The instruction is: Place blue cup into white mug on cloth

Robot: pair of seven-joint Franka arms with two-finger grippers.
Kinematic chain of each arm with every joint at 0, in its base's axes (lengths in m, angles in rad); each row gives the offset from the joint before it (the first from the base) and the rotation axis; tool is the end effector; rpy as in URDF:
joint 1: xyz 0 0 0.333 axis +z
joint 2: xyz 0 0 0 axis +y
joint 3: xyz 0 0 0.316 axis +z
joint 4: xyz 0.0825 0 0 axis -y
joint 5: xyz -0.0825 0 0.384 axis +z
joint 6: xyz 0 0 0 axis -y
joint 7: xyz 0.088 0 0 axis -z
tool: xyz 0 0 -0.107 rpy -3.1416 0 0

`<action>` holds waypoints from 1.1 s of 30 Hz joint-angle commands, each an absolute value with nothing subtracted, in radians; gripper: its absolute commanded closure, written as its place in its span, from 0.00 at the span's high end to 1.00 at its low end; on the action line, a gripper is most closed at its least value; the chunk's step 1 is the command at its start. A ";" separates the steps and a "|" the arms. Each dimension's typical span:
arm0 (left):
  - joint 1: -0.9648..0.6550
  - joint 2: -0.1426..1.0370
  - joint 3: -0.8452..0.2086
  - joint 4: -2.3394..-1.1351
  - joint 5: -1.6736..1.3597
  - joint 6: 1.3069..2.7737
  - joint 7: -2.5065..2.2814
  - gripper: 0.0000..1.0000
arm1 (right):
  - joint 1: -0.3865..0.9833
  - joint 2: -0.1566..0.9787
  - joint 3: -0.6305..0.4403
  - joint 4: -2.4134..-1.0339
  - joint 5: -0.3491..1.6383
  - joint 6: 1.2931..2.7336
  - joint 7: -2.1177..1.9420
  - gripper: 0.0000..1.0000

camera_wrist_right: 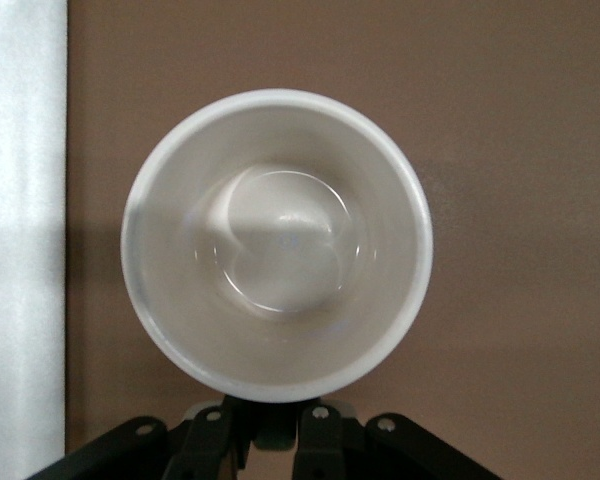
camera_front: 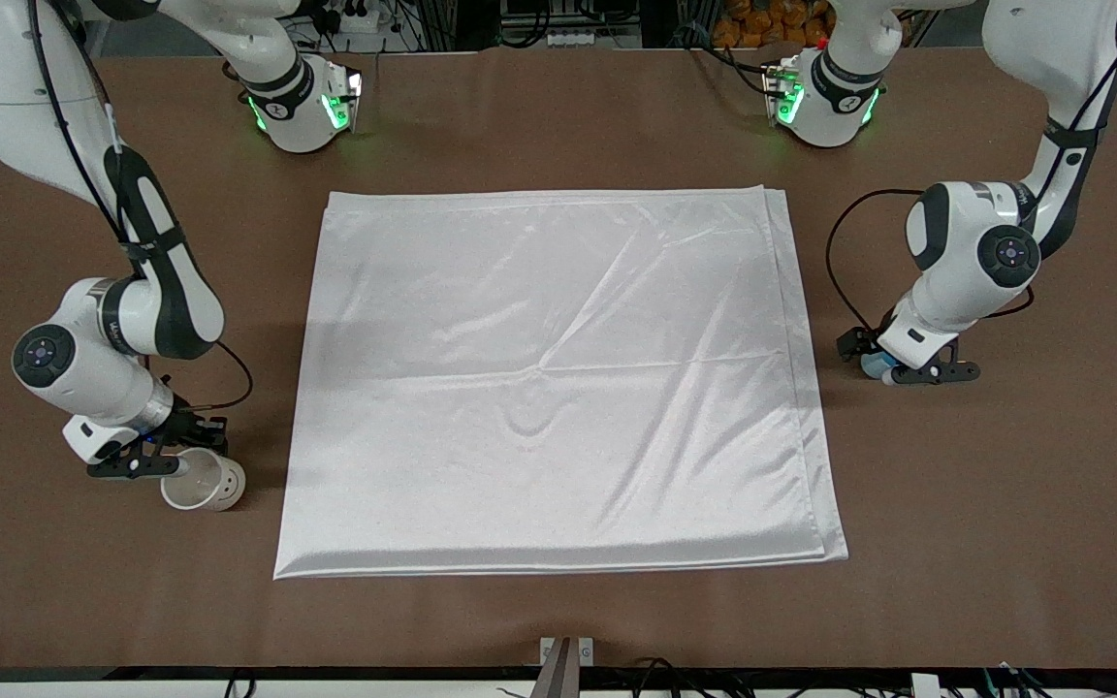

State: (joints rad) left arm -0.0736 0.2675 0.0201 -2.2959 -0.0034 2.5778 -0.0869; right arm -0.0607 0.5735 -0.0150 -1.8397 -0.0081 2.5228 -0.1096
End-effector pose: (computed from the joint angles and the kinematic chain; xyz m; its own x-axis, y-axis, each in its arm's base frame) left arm 0.5308 -0.0282 0.2338 0.9993 0.0355 0.0147 0.0355 -0.9994 -0.0022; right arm 0.6553 -0.0489 0.2253 0.9933 0.0442 0.1072 0.0417 -0.9988 0.0254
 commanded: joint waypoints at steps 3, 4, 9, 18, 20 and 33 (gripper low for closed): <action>-0.071 0.291 0.031 -2.303 0.021 2.603 -0.107 1.00 | -0.037 0.557 -0.006 -1.805 -0.020 2.497 -0.115 0.00; -0.071 0.293 0.031 -2.303 0.020 2.606 -0.107 1.00 | -0.029 0.546 -0.006 -1.805 -0.017 2.488 -0.112 0.00; -0.071 0.302 0.032 -2.303 0.021 2.617 -0.107 0.89 | 0.011 0.502 0.020 -1.776 -0.011 2.396 -0.063 0.00; -0.071 0.304 0.038 -2.303 0.020 2.617 -0.107 0.50 | 0.184 0.477 0.057 -1.645 -0.024 2.185 0.294 0.00; -0.071 0.304 0.038 -2.303 0.020 2.617 -0.107 0.35 | 0.213 0.479 0.083 -1.622 -0.028 2.165 0.389 0.00; -0.072 0.296 0.041 -2.295 0.021 2.615 -0.106 0.00 | 0.463 0.520 0.143 -1.549 -0.098 2.155 0.877 0.00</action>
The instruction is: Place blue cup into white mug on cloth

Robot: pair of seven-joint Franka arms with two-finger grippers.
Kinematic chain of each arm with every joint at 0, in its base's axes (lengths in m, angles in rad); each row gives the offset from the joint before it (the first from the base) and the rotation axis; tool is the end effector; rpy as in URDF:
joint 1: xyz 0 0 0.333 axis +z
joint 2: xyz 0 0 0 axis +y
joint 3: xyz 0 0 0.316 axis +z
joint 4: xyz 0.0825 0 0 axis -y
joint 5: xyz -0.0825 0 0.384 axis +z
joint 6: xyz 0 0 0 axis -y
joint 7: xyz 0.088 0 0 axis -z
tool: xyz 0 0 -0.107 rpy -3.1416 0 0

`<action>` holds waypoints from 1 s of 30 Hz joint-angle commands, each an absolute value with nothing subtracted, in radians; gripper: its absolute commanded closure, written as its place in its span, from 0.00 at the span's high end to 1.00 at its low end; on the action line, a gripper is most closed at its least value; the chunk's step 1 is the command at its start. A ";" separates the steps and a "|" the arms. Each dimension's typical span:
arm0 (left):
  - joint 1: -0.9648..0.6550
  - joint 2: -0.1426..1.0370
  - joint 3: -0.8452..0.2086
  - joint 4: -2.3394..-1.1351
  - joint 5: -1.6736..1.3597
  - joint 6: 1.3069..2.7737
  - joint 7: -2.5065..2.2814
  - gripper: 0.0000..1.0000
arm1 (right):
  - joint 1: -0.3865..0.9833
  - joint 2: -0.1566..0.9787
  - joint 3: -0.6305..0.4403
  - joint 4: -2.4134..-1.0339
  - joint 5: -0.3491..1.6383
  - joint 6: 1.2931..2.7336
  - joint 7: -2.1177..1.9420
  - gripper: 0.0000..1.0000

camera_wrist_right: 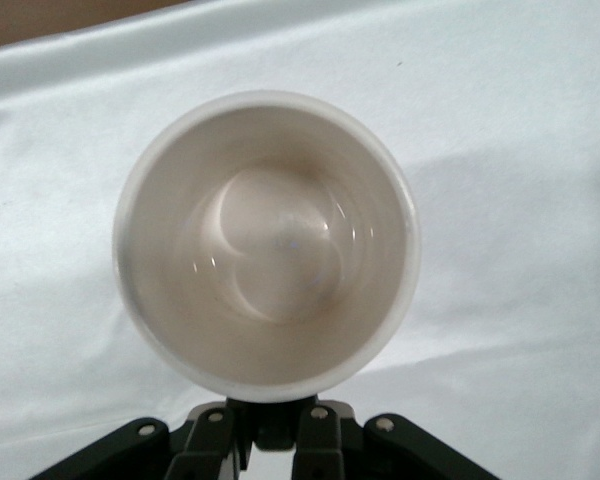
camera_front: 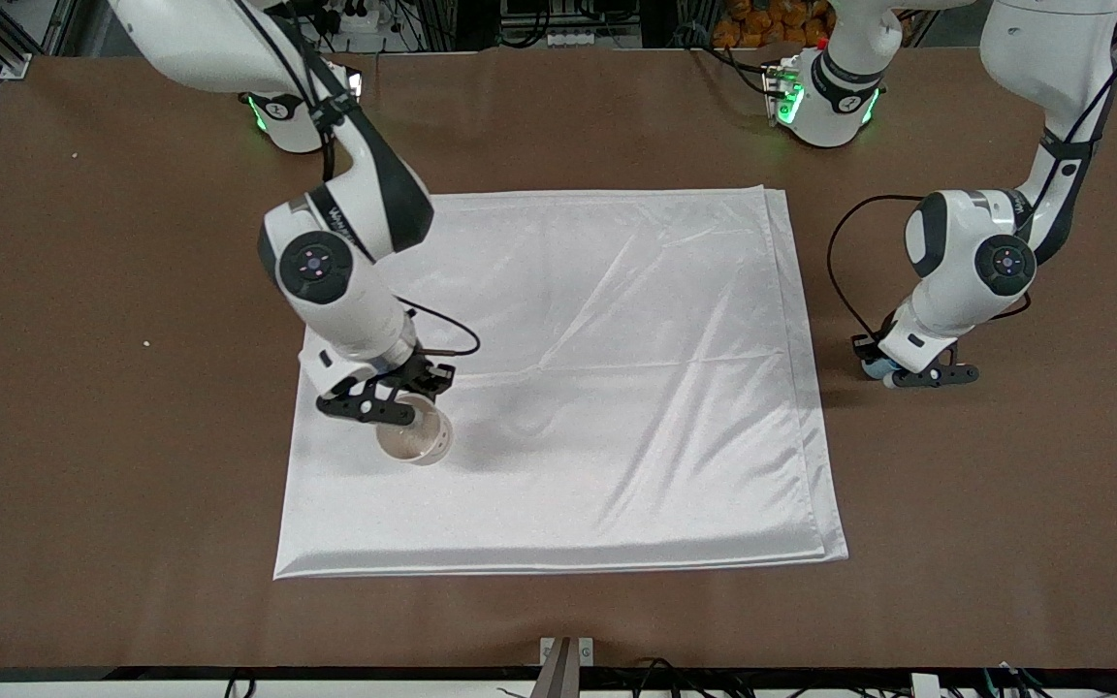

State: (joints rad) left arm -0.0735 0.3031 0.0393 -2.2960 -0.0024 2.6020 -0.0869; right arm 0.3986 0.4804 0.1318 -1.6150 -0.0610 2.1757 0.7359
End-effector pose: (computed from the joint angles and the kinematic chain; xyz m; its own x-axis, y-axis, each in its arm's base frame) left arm 0.5300 -0.0177 0.2171 0.9986 0.0529 0.0040 0.0529 -0.9985 -0.0102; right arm 0.6014 0.3365 0.3569 0.9800 -0.1906 0.0576 -0.1870 -0.9804 -0.0627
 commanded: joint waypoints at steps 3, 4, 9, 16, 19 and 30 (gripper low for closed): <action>-0.072 0.284 0.041 -2.292 0.021 2.615 -0.106 0.00 | 0.537 0.558 0.140 -1.502 -0.110 2.132 0.980 0.00; -0.072 0.275 0.041 -2.290 0.021 2.614 -0.104 0.00 | 0.564 0.575 0.135 -1.474 -0.123 2.117 1.018 0.00; -0.072 0.227 0.041 -2.286 0.021 2.609 -0.104 0.00 | 0.682 0.673 0.095 -1.310 -0.179 1.991 1.153 0.00; -0.072 0.152 0.040 -2.270 0.032 2.592 -0.094 0.00 | 0.762 0.716 0.067 -1.252 -0.184 1.979 1.261 0.00; -0.071 0.130 0.040 -2.243 0.046 2.554 -0.092 0.00 | 0.776 0.748 0.066 -1.210 -0.186 1.974 1.278 0.00; -0.067 0.060 0.031 -2.134 0.115 2.413 -0.092 0.00 | 0.799 0.793 0.069 -1.203 -0.264 1.982 1.279 0.00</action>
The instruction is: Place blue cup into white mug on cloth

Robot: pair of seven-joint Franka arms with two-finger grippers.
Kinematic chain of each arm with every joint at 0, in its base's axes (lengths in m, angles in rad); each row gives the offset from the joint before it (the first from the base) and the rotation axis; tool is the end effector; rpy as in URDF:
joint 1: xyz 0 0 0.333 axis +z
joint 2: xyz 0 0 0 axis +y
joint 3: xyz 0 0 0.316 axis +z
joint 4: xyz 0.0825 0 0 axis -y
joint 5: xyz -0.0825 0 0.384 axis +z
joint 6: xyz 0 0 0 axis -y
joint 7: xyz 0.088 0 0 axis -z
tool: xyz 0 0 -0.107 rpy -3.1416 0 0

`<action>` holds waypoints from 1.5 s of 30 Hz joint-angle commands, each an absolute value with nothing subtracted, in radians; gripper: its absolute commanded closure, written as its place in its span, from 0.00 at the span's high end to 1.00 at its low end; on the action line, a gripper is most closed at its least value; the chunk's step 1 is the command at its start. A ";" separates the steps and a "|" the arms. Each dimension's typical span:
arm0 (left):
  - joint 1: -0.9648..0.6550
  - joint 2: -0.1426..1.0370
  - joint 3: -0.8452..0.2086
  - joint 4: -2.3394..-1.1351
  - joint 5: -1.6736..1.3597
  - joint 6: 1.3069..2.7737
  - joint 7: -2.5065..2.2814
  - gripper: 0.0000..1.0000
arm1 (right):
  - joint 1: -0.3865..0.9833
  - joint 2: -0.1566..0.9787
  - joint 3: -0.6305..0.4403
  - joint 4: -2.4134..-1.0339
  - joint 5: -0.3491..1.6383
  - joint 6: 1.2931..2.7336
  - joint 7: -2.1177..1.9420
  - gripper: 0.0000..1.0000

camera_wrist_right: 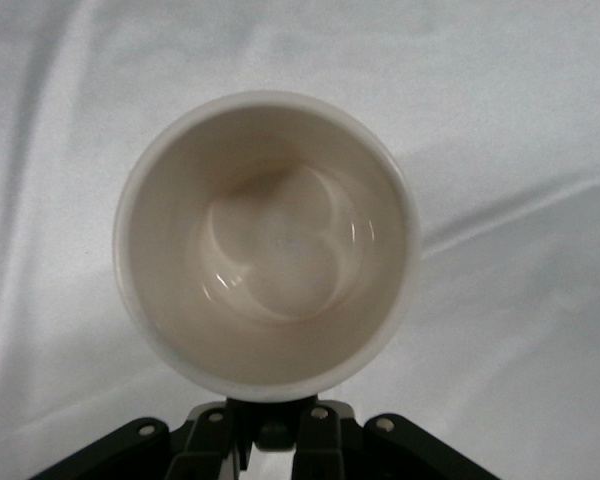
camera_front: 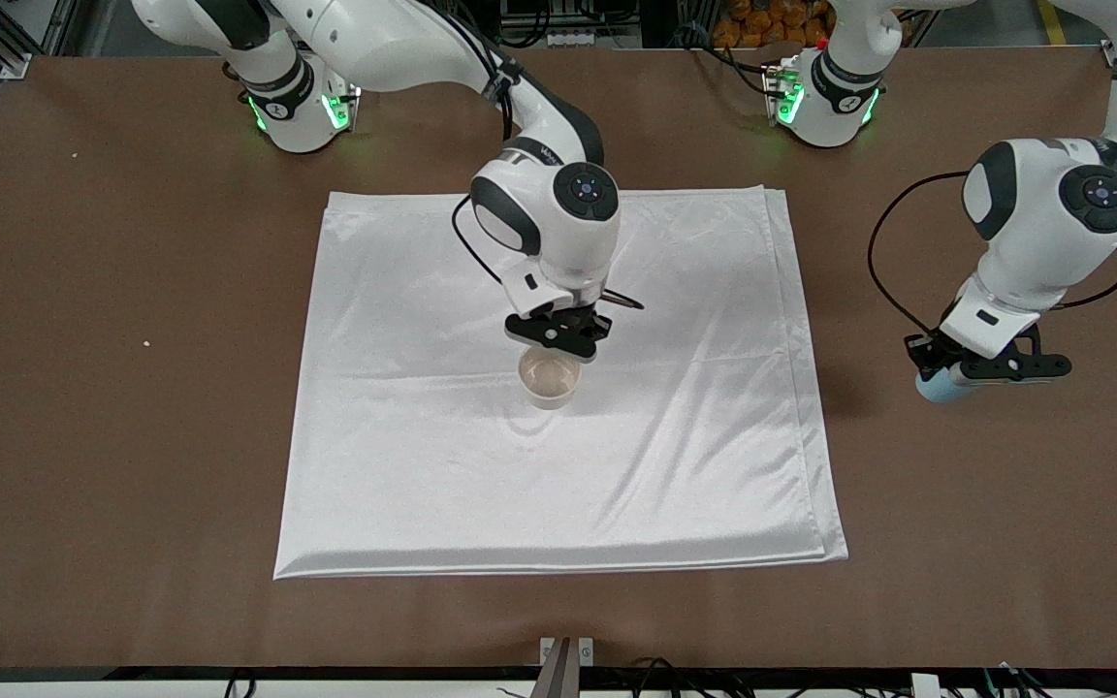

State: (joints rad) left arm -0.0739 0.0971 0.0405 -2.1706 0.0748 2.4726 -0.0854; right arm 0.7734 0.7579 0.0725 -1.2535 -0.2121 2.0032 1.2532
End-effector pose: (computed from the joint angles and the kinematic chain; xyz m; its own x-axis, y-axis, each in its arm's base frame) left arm 0.5678 -0.0194 0.3695 0.9785 -0.0070 0.2061 0.0021 -0.9990 -0.0438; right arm 0.5150 0.5417 0.3105 0.9367 -0.3247 0.1311 -0.3339 -0.9410 0.0547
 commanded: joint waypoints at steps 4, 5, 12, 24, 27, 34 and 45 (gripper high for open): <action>-0.067 0.051 0.014 -2.091 0.115 2.366 -0.097 0.00 | 0.798 0.796 0.069 -1.204 -0.272 1.977 1.279 0.00; -0.067 0.049 0.008 -2.082 0.115 2.355 -0.100 0.00 | 0.798 0.798 0.069 -1.207 -0.272 1.977 1.279 0.00; -0.069 0.048 -0.014 -1.981 0.115 2.269 -0.094 0.00 | 0.773 0.798 0.074 -1.238 -0.264 1.980 1.273 0.00; -0.069 0.046 -0.086 -1.914 0.114 2.177 -0.107 0.00 | 0.723 0.798 0.114 -1.299 -0.262 2.121 1.282 0.00; -0.071 0.049 -0.090 -1.872 0.114 2.120 -0.107 0.00 | 0.721 0.799 0.114 -1.315 -0.262 2.163 1.284 0.00; -0.077 0.057 -0.112 -1.818 0.114 2.060 -0.118 0.00 | 0.719 0.810 0.115 -1.345 -0.264 2.273 1.299 0.00; -0.089 0.089 -0.158 -1.770 0.115 2.059 -0.153 0.00 | 0.721 0.841 0.115 -1.344 -0.264 2.279 1.301 0.33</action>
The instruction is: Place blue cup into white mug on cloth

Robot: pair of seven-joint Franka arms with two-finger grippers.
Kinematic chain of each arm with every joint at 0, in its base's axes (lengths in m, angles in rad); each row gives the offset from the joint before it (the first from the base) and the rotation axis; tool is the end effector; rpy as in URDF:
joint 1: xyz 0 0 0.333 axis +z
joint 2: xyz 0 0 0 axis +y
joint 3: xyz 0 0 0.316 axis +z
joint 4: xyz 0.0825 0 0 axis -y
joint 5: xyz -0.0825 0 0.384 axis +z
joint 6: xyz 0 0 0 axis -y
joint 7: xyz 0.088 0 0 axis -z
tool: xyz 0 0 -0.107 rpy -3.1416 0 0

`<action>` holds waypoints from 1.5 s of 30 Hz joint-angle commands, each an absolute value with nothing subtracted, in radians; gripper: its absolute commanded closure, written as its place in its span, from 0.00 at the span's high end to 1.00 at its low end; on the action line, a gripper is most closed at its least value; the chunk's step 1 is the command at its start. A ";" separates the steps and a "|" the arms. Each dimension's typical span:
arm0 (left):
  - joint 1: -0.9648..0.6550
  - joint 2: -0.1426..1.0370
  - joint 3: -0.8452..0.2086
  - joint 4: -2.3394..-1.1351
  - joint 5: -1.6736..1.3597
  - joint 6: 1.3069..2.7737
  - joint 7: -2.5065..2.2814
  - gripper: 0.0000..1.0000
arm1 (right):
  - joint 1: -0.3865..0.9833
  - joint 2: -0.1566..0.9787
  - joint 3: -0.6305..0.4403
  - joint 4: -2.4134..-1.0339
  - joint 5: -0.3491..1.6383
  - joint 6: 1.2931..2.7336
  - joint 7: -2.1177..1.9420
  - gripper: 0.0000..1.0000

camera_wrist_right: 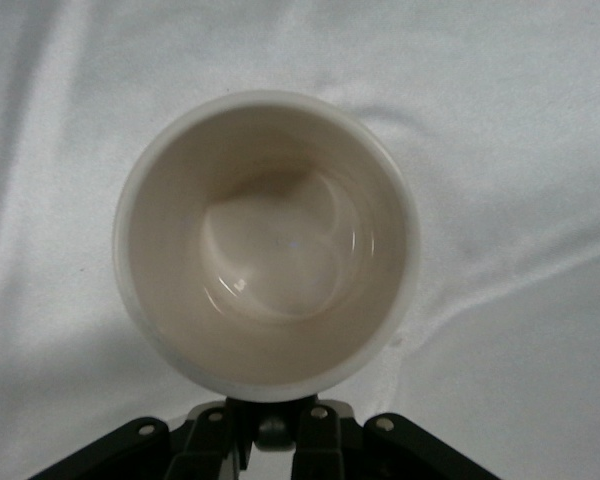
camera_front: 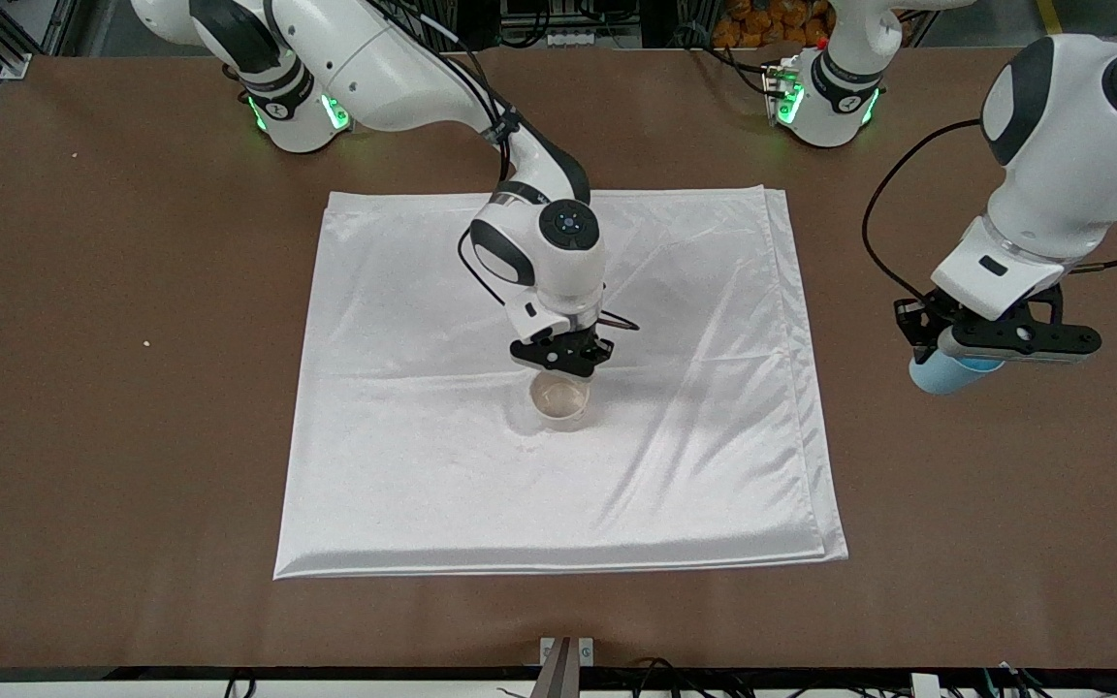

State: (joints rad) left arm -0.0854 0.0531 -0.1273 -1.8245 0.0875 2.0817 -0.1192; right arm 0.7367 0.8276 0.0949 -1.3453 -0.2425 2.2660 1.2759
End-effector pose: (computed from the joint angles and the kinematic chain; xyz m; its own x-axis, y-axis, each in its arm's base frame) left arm 0.5857 -0.1206 0.5203 0.9692 -0.1299 0.2093 -0.1216 -0.9912 -0.0521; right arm 0.5217 0.5387 0.2403 0.9335 -0.3255 0.1506 -0.3219 -0.9455 -0.0486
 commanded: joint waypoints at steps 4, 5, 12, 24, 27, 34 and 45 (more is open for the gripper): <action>-0.089 0.104 -0.158 -1.752 0.117 2.059 -0.158 0.00 | 0.719 0.839 0.117 -1.338 -0.255 2.275 1.298 1.00; -0.089 0.106 -0.158 -1.749 0.118 2.059 -0.164 0.00 | 0.718 0.836 0.117 -1.336 -0.253 2.273 1.298 1.00; -0.066 0.106 -0.164 -1.749 0.146 2.057 -0.221 0.00 | 0.700 0.776 0.121 -1.338 -0.238 2.240 1.293 1.00; -0.080 0.164 -0.293 -1.717 0.152 2.056 -0.293 0.00 | 0.486 0.540 0.290 -1.347 -0.232 1.924 1.137 1.00; -0.087 0.202 -0.320 -1.686 0.153 2.056 -0.365 0.00 | 0.430 0.477 0.305 -1.354 -0.222 1.862 1.039 1.00; -0.124 0.330 -0.417 -1.580 0.239 2.030 -0.598 0.00 | 0.276 0.283 0.305 -1.491 -0.147 1.850 0.726 1.00; -0.236 0.528 -0.469 -1.407 0.331 2.000 -0.844 0.00 | 0.055 0.158 0.285 -1.520 -0.101 1.726 0.306 1.00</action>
State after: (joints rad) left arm -0.1952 0.4241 -0.4577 -1.5355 0.2962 2.0449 -0.7750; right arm 0.1275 0.2326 0.2839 -1.4657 -0.1236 1.7489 0.4482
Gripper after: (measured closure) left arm 0.960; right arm 0.000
